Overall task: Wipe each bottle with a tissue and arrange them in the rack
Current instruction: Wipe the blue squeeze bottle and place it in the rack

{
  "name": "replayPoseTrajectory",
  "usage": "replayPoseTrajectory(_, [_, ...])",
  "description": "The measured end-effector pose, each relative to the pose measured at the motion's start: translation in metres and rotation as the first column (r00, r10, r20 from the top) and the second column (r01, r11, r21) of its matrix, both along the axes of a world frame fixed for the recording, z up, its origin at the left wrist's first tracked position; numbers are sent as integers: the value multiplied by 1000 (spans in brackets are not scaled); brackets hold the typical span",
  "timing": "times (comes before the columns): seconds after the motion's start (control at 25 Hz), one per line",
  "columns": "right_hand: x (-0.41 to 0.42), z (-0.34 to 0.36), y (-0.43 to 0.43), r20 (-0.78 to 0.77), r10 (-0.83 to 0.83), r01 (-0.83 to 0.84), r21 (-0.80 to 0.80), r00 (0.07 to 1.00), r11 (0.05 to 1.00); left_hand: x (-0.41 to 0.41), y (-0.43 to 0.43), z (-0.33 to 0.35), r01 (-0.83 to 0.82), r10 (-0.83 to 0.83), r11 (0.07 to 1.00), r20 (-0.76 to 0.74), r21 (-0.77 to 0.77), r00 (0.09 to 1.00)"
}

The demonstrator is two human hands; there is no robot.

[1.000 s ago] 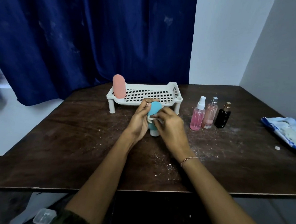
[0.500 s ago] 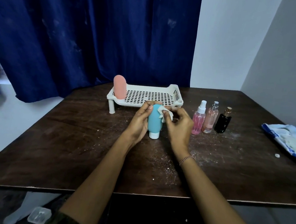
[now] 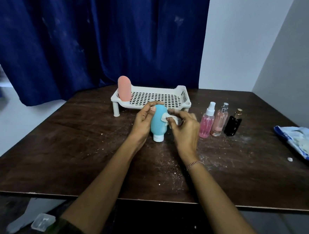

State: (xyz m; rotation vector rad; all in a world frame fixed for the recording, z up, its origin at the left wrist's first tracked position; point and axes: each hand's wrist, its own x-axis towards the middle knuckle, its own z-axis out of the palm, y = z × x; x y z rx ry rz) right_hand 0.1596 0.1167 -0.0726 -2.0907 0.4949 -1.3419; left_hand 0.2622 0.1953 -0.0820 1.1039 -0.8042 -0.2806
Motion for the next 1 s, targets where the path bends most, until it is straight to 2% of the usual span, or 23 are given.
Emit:
replayPoseTrajectory(0.16, [2, 0, -6, 73, 71, -75, 62, 995, 995, -4, 0, 1, -15, 15, 1000, 14, -1, 1000])
replayPoseTrajectory(0.36, [0, -2, -9, -60, 215, -197, 224, 975, 955, -2, 2, 2, -40, 38, 998, -51, -39, 998])
replayPoseTrajectory(0.56, [1, -3, -10, -64, 233, -215, 212, 970, 953, -3, 2, 0, 33, -33, 999, -61, -10, 998])
replayPoseTrajectory(0.68, [1, -2, -11, -49, 294, -267, 298, 954, 917, -1, 3, -2, 74, -73, 997, -73, 4, 995])
replayPoseTrajectory(0.8, [0, -4, -14, -116, 348, -292, 341, 930, 894, 3, 3, -2, 17, -17, 1000, -113, 1, 993])
replayPoseTrajectory(1.0, [-2, -5, -19, -223, 402, -310, 355, 888, 882, 2, 5, 2, 22, -26, 999, -161, -25, 987])
